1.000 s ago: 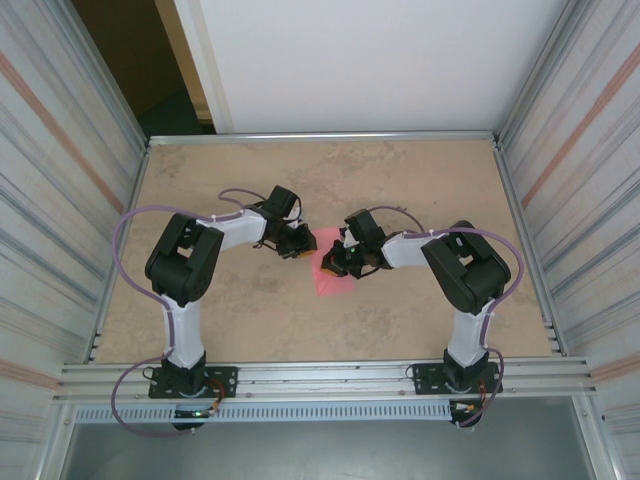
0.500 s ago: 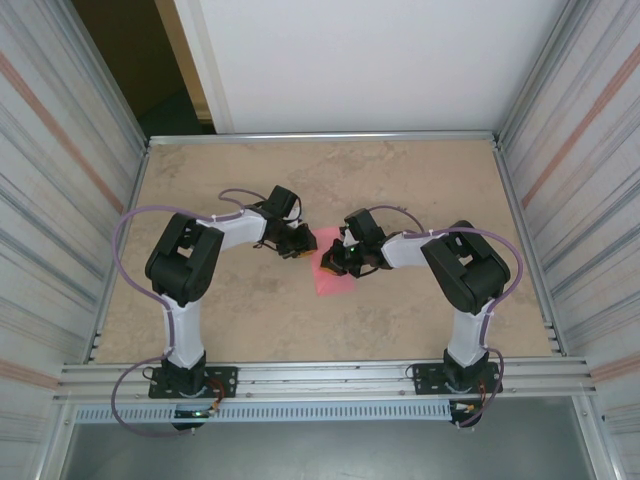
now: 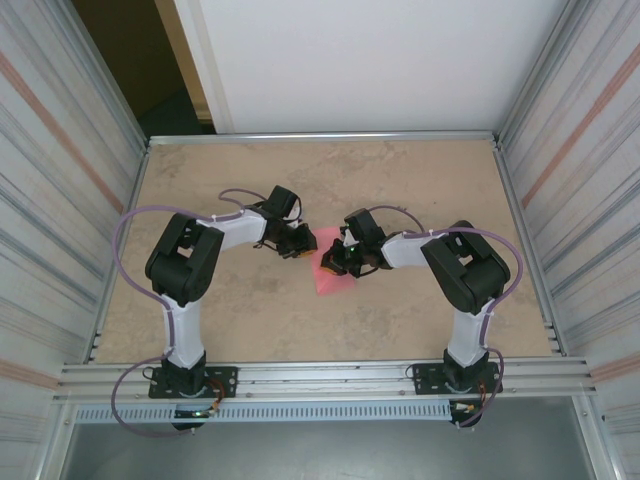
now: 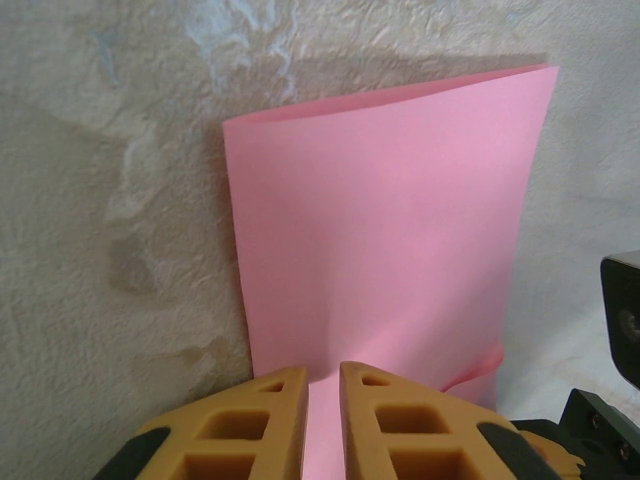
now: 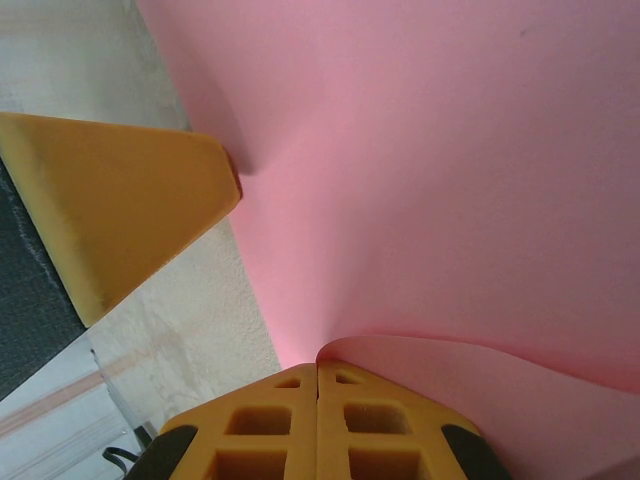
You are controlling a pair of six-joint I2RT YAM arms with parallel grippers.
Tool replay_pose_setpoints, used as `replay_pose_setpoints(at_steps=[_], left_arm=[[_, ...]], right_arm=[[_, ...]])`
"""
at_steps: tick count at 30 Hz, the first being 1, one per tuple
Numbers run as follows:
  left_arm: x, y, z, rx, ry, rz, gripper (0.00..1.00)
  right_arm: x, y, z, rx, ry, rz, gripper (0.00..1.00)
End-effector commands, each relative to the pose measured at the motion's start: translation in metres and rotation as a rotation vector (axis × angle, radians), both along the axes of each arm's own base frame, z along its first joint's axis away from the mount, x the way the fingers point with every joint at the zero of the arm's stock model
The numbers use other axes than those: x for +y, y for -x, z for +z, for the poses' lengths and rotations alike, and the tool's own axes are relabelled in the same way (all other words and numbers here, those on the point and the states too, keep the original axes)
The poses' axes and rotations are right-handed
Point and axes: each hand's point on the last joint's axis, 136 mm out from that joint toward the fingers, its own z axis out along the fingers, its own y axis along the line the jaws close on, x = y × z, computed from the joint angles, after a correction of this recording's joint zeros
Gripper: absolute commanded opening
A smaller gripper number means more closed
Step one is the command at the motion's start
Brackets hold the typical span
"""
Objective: Fold a paper plane with a square sheet of paper (pick it up from the middle)
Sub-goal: Fold the triangle a second time at the center of the table.
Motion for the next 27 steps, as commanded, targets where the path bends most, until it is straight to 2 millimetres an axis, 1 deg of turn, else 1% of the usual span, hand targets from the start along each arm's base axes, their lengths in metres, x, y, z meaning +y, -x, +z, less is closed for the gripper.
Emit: replay_pose_setpoints(at_steps=[1,10,14,18,20,22,27], left_arm=[[0.009,0.013,-0.022,0.074,-0.039,0.010,0.18],[0.008,0.012,-0.019,0.068,-0.034,0.009,0.18],[0.006,0.009,-0.011,0.052,-0.023,0.006,0.18],[0.003,-0.002,0.011,0.008,-0.001,0.005,0.20],[0.005,-0.010,0.024,-0.020,0.014,0.018,0.20],[0.012,-0.018,0.039,-0.054,0.026,0.042,0.22],[0.036,-0.028,0.069,-0.131,0.026,0.097,0.25]], right_arm=[[-0.002,0.001,-0.012,0.027,0.033,-0.015,0.00],[-0.004,0.004,-0.018,0.047,0.051,-0.013,0.00],[-0.004,0.004,-0.019,0.055,0.057,-0.014,0.01],[-0.005,0.005,-0.021,0.064,0.061,-0.013,0.12],[-0.004,0.004,-0.021,0.064,0.061,-0.011,0.20],[-0.002,0.005,-0.020,0.064,0.055,-0.005,0.26],[-0.001,0.004,-0.019,0.064,0.051,-0.003,0.31]])
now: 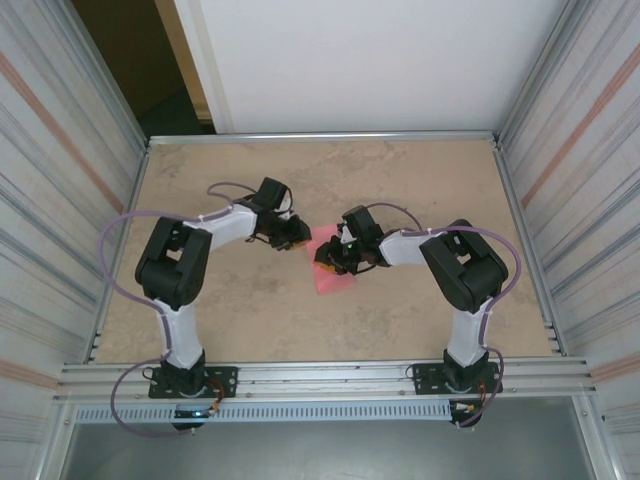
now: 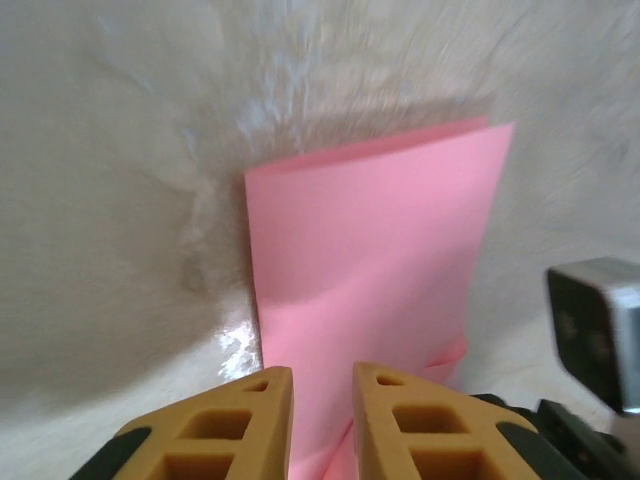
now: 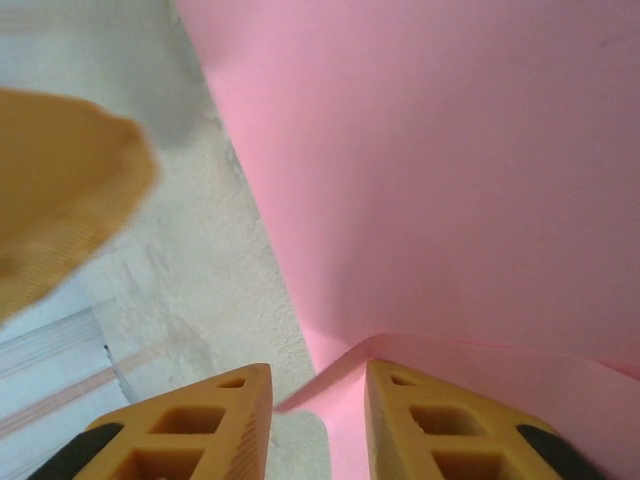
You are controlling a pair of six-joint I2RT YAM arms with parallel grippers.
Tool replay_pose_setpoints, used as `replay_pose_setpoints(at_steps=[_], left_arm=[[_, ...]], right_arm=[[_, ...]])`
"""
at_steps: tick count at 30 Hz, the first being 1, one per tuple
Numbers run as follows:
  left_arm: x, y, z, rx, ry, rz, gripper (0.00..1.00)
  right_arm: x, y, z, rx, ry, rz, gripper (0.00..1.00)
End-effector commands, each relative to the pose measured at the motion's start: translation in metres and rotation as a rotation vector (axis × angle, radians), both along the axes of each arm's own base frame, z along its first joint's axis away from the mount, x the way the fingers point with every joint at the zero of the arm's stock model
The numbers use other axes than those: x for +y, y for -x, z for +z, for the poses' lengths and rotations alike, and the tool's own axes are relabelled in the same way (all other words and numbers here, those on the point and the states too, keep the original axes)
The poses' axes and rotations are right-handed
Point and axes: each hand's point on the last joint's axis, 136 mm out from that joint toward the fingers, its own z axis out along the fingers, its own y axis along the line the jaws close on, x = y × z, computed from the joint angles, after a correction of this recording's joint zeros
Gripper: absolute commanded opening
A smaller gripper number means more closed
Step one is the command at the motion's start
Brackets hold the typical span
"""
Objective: Fold a paper plane with a square sheet of paper (pick it up from the middle)
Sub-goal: Fold the triangle a second time at the center of the table.
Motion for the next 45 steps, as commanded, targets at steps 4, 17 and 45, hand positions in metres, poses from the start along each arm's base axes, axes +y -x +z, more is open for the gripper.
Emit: replay_pose_setpoints(at_steps=[4,17,45], left_arm=[[0.023,-0.004,0.046,-0.105,0.009,0.039,0.27],[0.006,0.035,0.033,-0.052,0.114,-0.007,0.26],[-0.039,0.071,-0.006,0.045,0.082,-0.114,0.01]], right_arm=[[-0.009,0.011,-0.026,0.075,0.070,-0.009,0.33],[-0.017,0.022,-0.036,0.087,0.086,0.012,0.37],[-0.041,0.033,-0.062,0.172,0.177,-0.028,0.00]])
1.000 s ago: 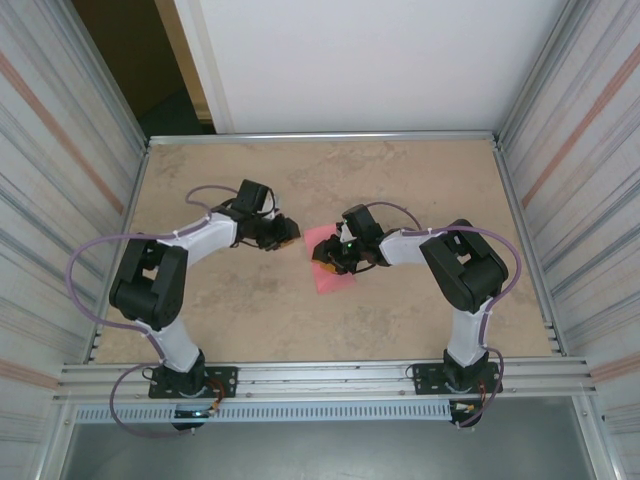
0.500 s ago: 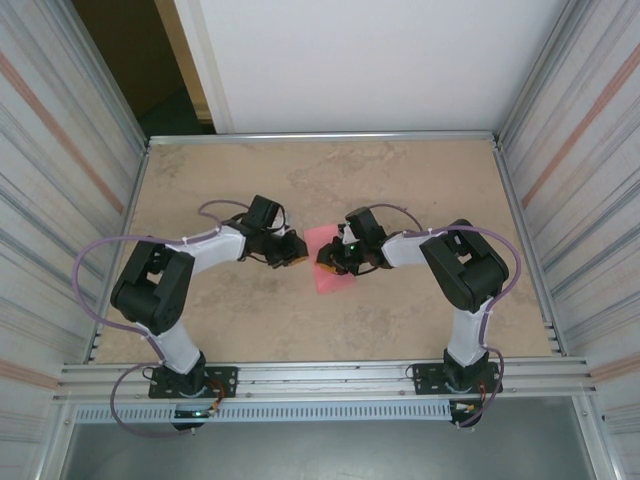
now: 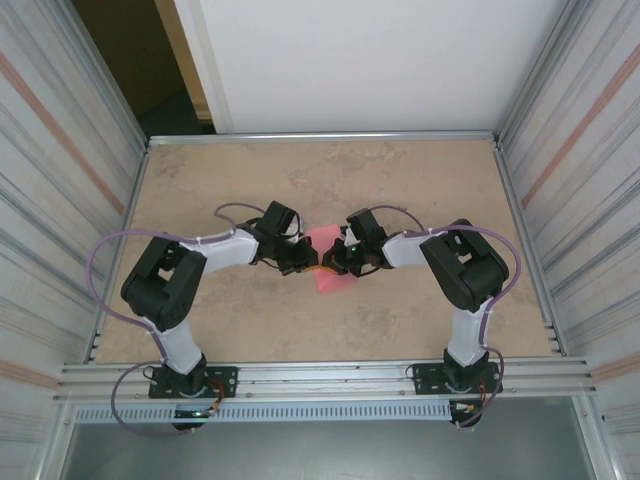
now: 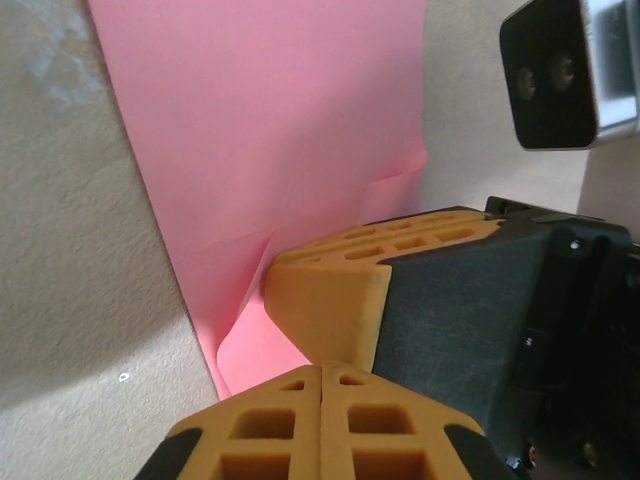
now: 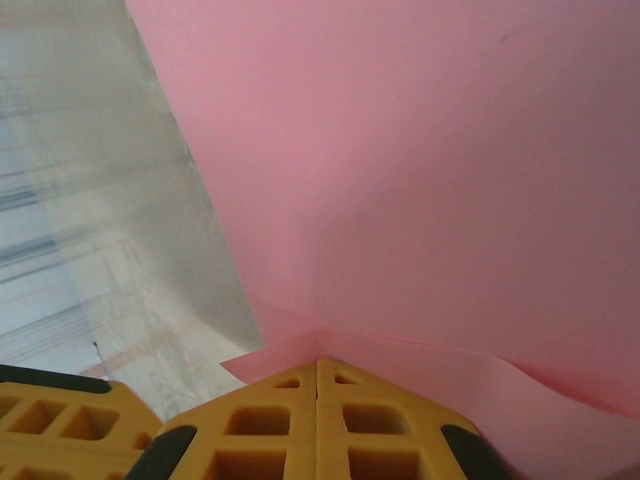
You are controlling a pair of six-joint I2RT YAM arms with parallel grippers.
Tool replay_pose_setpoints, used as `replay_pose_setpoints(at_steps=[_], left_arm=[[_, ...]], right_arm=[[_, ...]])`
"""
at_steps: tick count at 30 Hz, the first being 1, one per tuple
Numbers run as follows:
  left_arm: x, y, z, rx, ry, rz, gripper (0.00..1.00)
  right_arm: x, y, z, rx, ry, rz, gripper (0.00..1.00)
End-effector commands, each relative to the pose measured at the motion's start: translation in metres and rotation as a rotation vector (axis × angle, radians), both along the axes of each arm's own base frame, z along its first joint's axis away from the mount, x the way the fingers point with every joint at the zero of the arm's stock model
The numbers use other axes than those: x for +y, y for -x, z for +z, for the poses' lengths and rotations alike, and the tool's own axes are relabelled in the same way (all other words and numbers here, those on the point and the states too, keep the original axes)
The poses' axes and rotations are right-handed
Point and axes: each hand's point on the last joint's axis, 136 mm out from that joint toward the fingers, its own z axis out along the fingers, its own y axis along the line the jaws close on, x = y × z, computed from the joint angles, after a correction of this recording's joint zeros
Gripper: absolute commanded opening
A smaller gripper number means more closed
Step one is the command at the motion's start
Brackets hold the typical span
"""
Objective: Fold a paper plane with a square sheet of paper (pick it up from the middle)
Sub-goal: Fold the triangle a second time at the center of the table.
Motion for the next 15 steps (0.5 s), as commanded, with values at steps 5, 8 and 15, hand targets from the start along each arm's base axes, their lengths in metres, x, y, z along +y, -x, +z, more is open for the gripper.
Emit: replay_pose_setpoints(at_steps=[5,8,15], left_arm=[[-0.005,-0.012,-0.008,0.003,-0.047,0.003,0.00],[0.000,-0.012,-0.017,0.004,-0.119,0.002,0.00],[0.007,-0.013,-0.032,0.018,-0.184,0.014,0.00]], right_arm=[[-0.031,0.029,-0.052,0.174,0.168,-0.040,0.00],[-0.031,0.029,-0.053,0.175,0.168,-0.042,0.00],[-0.031,0.029,-0.053,0.174,0.161,-0.048,0.00]])
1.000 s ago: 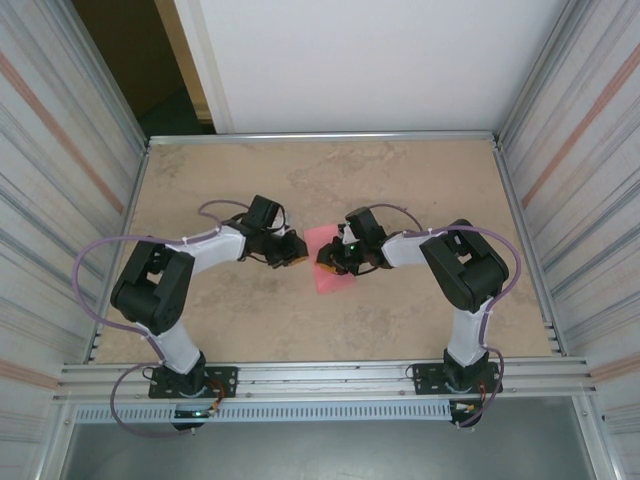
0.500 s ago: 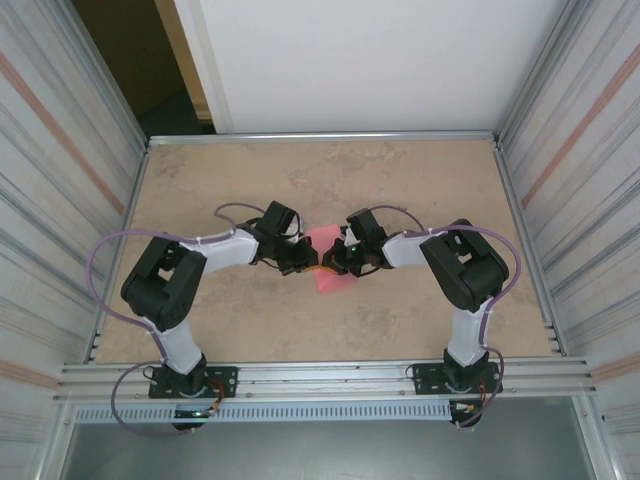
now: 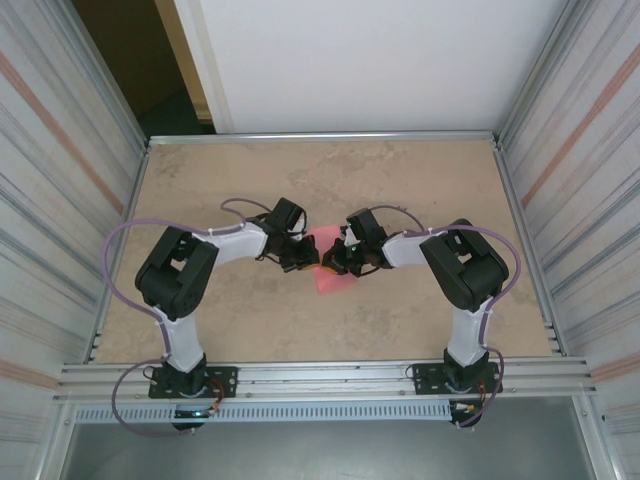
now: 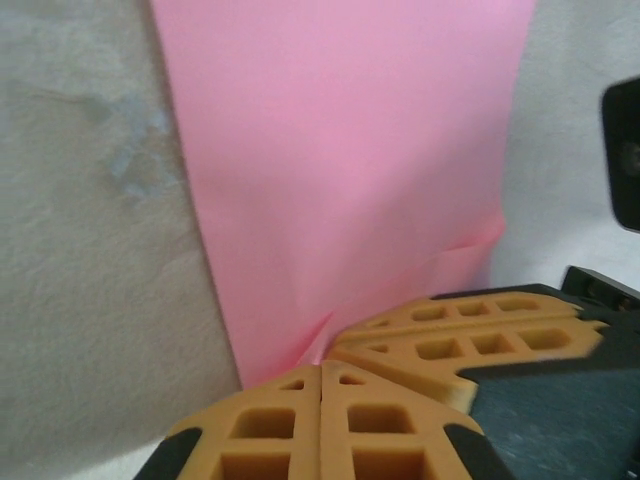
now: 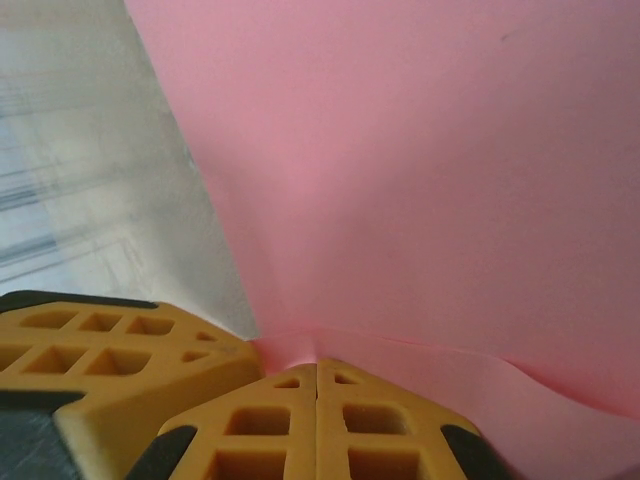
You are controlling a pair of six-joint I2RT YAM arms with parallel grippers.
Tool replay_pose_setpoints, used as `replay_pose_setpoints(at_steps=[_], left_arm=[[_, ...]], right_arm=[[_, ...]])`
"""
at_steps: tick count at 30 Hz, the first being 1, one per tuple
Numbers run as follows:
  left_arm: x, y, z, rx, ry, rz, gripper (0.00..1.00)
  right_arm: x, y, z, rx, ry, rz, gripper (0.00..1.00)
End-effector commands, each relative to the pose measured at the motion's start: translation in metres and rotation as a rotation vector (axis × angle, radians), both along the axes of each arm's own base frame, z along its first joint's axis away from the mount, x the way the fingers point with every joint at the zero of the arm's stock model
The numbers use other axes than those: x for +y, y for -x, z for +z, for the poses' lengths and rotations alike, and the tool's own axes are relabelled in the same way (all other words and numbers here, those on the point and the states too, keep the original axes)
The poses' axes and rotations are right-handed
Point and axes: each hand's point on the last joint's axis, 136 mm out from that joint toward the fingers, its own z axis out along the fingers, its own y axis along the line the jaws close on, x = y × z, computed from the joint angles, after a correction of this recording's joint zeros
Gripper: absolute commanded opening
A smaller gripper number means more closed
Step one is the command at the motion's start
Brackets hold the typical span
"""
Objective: Fold a paper plane with a square sheet of paper (pick it up from the middle)
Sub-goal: Fold the triangle a second time at the center of the table.
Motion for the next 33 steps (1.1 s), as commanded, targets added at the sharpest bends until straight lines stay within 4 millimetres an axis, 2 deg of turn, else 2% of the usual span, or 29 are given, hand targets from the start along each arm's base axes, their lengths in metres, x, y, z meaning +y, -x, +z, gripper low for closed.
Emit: replay_pose_setpoints(at_steps=[1,5,8,12,15,17,21,28,33], left_arm=[[0.005,0.002,-0.011,0.008,-0.065,-0.013,0.00],[0.012,0.005,-0.019,0.027,-0.109,-0.001,0.00],[0.017,0.007,-0.025,0.040,-0.146,0.001,0.00],[0.025,0.012,-0.033,0.063,-0.188,-0.005,0.00],[0.028,0.013,-0.036,0.061,-0.207,-0.020,0.00],[0.026,0.012,-0.035,0.051,-0.197,-0.040,0.00],[0.021,0.008,-0.033,0.029,-0.182,-0.080,0.00],[0.018,0.006,-0.031,0.012,-0.172,-0.117,0.00],[0.018,0.008,-0.032,0.018,-0.172,-0.126,0.00]], right_arm=[[-0.031,0.028,-0.052,0.171,0.162,-0.048,0.00],[-0.027,0.027,-0.047,0.157,0.138,-0.043,0.00],[-0.020,0.021,-0.035,0.131,0.097,-0.037,0.00],[-0.005,0.007,0.007,0.049,-0.003,-0.007,0.00],[-0.008,-0.001,0.035,-0.036,-0.014,0.011,0.02],[-0.014,-0.002,0.041,-0.075,0.007,0.021,0.02],[-0.022,0.002,0.033,-0.068,0.023,0.039,0.02],[-0.014,0.004,0.021,-0.051,0.030,0.088,0.01],[-0.015,0.005,0.006,-0.025,0.055,0.092,0.00]])
